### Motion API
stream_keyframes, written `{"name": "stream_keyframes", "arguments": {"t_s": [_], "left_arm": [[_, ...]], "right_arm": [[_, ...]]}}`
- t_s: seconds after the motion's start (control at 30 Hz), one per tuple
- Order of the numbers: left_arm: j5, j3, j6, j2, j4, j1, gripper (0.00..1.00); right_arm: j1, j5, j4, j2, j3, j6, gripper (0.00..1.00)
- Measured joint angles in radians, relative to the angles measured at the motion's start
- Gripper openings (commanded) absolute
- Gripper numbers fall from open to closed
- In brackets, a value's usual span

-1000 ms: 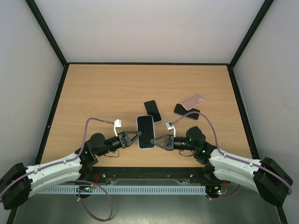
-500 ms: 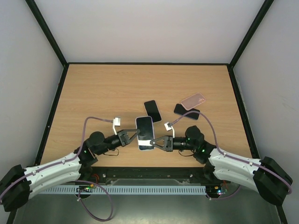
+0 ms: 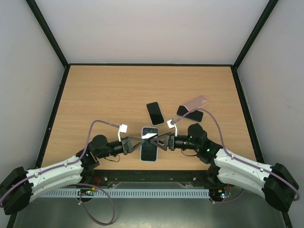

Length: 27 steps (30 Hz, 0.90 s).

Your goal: Put the phone into the phone case

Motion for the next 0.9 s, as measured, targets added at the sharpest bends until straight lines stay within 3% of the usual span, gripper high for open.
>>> {"name": "stream_keyframes", "arguments": {"t_s": [0.13,0.4,0.63,0.67,0.77,0.83,0.9], "left_arm": [[0.056,-0.01,0.007,0.013,0.029,0.0,0.03],[0.101,-0.022,0.013,0.034,0.094,0.0,0.04],[0.113,-0.021,0.036,0.023,0.082,0.0,0.05],[0.114,-0.021,0.037,0.02,0.083,0.0,0.05],[0.118,-0.021,0.039,0.014,0.083,0.0,0.05],[0.12,-0.021,0.04,0.01,0.084,0.0,0.05],[0.118,-0.022,0.041,0.008,0.075,0.0,0.07]], "right_arm": [[0.0,0.031,-0.03,-0.013,0.024,0.0,0.72],[0.0,0.065,-0.056,-0.037,0.033,0.007,0.47],[0.0,0.093,-0.079,-0.077,0.033,0.014,0.47],[0.0,0.097,-0.079,-0.085,0.033,0.014,0.43],[0.0,0.103,-0.077,-0.09,0.033,0.012,0.16],[0.0,0.116,-0.08,-0.091,0.032,0.015,0.03],[0.0,0.125,-0.073,-0.101,0.03,0.017,0.02]]}}
